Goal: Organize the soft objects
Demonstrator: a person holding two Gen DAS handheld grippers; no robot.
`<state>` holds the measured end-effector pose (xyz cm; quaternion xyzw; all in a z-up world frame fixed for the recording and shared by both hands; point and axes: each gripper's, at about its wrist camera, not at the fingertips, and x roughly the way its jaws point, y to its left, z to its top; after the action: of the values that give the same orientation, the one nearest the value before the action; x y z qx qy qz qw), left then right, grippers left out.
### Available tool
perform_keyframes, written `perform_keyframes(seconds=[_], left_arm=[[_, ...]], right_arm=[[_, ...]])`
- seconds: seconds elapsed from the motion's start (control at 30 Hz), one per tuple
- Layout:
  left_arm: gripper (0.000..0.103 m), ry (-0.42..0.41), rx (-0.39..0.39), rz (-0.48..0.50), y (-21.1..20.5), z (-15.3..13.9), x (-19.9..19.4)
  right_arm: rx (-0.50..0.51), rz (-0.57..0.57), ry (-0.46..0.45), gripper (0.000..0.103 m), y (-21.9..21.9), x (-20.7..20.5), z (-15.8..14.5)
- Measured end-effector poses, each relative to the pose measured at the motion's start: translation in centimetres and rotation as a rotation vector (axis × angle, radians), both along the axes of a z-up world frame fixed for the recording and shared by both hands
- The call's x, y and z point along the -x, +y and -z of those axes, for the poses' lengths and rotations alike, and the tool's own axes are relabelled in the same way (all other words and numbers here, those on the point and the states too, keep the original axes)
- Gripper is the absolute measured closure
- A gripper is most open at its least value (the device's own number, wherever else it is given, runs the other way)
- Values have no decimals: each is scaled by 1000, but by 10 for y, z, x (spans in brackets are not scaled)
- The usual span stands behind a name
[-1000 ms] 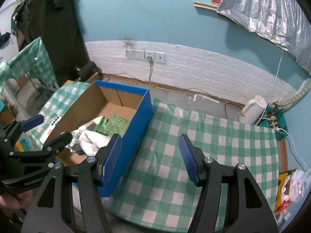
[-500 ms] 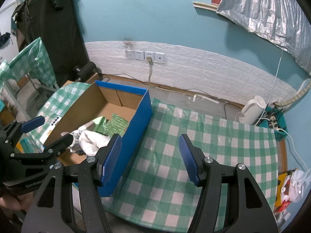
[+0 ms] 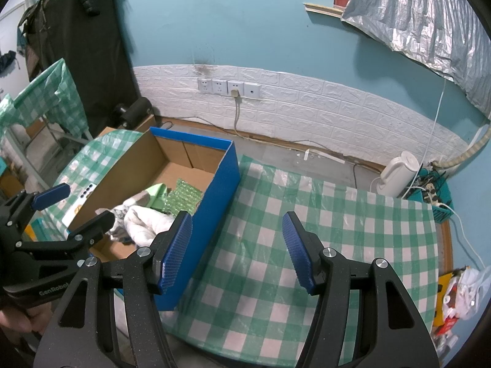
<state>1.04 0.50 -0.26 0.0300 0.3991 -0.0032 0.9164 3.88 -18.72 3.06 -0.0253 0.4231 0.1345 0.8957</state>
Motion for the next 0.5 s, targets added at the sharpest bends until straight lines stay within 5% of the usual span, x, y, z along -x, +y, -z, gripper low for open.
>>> perform_keyframes(seconds=[0.5], left_arm=[[16,2,1,0,0,0,0]], right_arm=[[1,-1,0,42,1,0,0]])
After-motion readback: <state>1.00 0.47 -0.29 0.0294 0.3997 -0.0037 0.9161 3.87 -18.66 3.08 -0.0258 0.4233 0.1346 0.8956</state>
